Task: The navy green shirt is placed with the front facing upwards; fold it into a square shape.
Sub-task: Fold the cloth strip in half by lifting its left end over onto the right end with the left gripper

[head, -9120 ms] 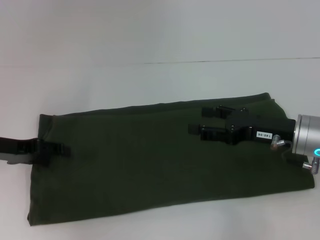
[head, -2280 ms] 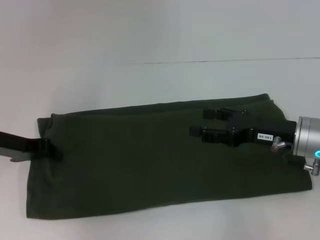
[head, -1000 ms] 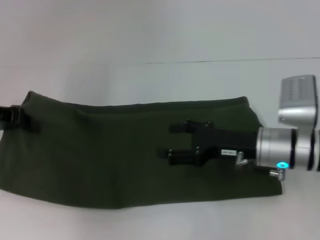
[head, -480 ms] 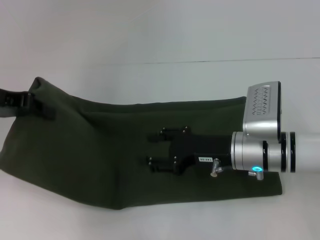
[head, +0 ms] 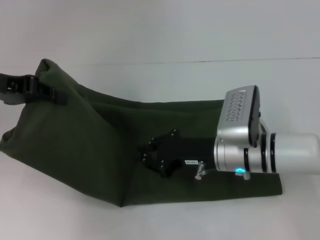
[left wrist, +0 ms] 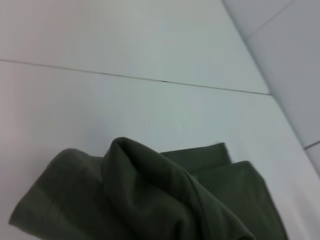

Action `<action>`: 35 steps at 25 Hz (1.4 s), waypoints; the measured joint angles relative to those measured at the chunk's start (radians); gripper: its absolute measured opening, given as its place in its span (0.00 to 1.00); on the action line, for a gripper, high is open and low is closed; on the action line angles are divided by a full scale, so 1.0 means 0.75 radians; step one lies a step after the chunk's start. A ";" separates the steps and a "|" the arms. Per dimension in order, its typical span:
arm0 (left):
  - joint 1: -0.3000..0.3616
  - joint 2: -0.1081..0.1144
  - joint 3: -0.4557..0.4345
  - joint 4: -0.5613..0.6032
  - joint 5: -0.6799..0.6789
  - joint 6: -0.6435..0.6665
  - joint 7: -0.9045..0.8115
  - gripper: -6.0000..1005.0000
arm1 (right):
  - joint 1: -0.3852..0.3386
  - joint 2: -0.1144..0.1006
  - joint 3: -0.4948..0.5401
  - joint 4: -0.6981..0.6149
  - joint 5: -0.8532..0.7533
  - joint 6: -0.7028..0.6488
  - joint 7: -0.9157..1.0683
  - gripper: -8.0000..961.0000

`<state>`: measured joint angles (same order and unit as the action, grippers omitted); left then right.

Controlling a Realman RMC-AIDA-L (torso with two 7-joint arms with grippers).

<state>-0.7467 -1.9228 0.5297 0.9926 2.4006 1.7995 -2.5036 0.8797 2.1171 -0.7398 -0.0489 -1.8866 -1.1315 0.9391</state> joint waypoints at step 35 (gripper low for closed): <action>-0.026 0.066 -0.088 0.004 -0.313 0.247 0.002 0.11 | 0.278 0.008 0.343 0.351 -0.012 0.226 -0.339 0.01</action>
<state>-0.7660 -1.8736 0.4638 0.9956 2.1662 1.9845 -2.5024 1.0884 2.1229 -0.4829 0.2147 -1.8955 -0.9623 0.6849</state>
